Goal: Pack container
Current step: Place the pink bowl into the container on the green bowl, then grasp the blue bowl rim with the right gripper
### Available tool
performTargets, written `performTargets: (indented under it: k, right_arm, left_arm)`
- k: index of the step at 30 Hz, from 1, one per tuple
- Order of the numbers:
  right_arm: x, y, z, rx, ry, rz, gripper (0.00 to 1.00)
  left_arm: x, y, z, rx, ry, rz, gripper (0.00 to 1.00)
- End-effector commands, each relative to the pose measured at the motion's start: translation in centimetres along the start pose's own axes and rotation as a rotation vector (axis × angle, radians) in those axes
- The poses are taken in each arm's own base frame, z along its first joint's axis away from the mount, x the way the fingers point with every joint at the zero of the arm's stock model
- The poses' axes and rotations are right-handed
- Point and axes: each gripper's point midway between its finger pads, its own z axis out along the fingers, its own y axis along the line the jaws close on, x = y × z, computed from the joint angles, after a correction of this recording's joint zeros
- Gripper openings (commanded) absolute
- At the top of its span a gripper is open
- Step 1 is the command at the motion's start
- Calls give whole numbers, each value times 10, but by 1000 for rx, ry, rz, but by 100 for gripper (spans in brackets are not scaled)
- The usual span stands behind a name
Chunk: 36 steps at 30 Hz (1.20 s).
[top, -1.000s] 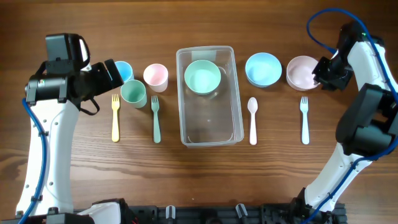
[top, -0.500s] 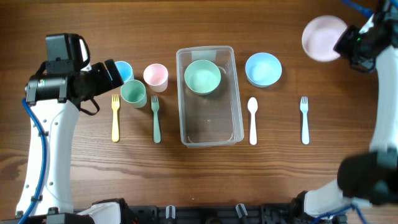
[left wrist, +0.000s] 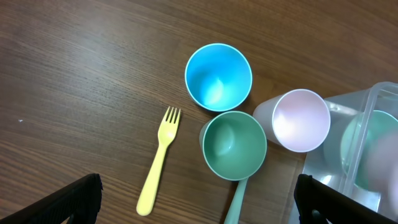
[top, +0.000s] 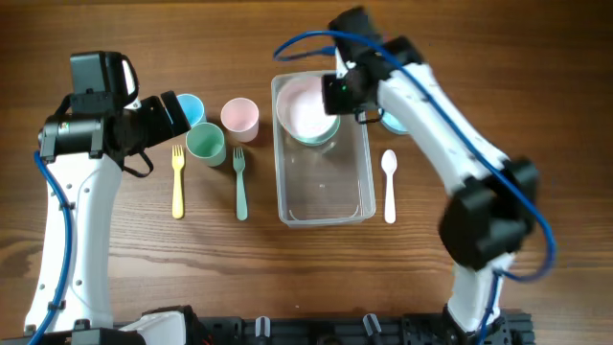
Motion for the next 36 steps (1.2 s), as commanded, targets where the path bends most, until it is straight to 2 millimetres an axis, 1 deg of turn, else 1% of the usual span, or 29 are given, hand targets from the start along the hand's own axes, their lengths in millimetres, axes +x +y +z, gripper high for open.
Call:
performTargets:
  k: [1, 3, 7, 10, 12, 13, 14, 15, 17, 18, 19, 20, 21, 22, 23, 24, 25, 26, 27, 28, 29, 31, 33, 35, 36]
  right_arm:
    - [3, -6, 38, 33, 40, -13, 4]
    - [-9, -3, 43, 19, -5, -57, 4]
    - [-12, -2, 43, 16, -17, -55, 4]
    - [-13, -5, 43, 35, -23, -57, 4]
    - [-13, -5, 43, 34, -21, -58, 19]
    - [-12, -5, 41, 35, -17, -69, 25]
    - [-13, -5, 36, 34, -21, -83, 44]
    - [-16, -3, 26, 30, -39, -85, 46]
    - [-28, 1, -11, 19, -118, -94, 50]
    - [-37, -2, -40, 31, -186, -86, 50]
    - [-47, -12, -77, 58, -270, -60, 54]
    - [-52, -27, -105, 87, -329, -32, 55]
    - [-54, -47, -131, 108, -371, 19, 55]
    - [-54, -63, -142, 120, -382, 61, 55]
    - [-51, -93, -152, 147, -381, 140, 55]
    - [-46, -126, -153, 174, -355, 212, 55]
    - [-40, -149, -146, 188, -320, 260, 56]
    - [-33, -175, -136, 195, -277, 315, 55]
    - [-24, -198, -120, 196, -226, 370, 55]
    - [-17, -213, -104, 187, -180, 405, 55]
    - [-13, -220, -89, 172, -138, 427, 55]
    - [-4, -226, -58, 154, -55, 449, 53]
    - [6, -225, -22, 138, 34, 452, 48]
    - [13, -223, 1, 129, 89, 451, 46]
    - [20, -222, 18, 130, 132, 441, 45]
  left_arm:
    - [-7, -1, -4, 8, -18, -6, 100]
    - [-7, -1, -4, 8, -18, -6, 100]
    - [-7, -1, -4, 8, -18, -6, 100]
    - [-7, -1, -4, 8, -18, -6, 100]
    - [-7, -1, -4, 8, -18, -6, 100]
    - [-7, -1, -4, 8, -18, -6, 100]
    - [-7, -1, -4, 8, -18, -6, 100]
    - [-7, -1, -4, 8, -18, -6, 100]
    - [-7, -1, -4, 8, -18, -6, 100]
    - [-7, -1, -4, 8, -18, -6, 100]
    - [-7, -1, -4, 8, -18, -6, 100]
    - [-7, -1, -4, 8, -18, -6, 100]
    - [-7, -1, -4, 8, -18, -6, 100]
    - [-7, -1, -4, 8, -18, -6, 100]
    - [-7, -1, -4, 8, -18, -6, 100]
    - [-7, -1, -4, 8, -18, -6, 100]
    - [-7, -1, -4, 8, -18, -6, 100]
    - [-7, -1, -4, 8, -19, -6, 100]
    - [-7, -1, -4, 8, -18, -6, 100]
    - [-7, -1, -4, 8, -18, -6, 100]
    - [-7, -1, -4, 8, -18, -6, 100]
    - [-7, -1, -4, 8, -18, -6, 100]
    - [-7, -1, -4, 8, -18, -6, 100]
    - [-7, -1, -4, 8, -18, -6, 100]
    - [-7, -1, -4, 8, -18, -6, 100]
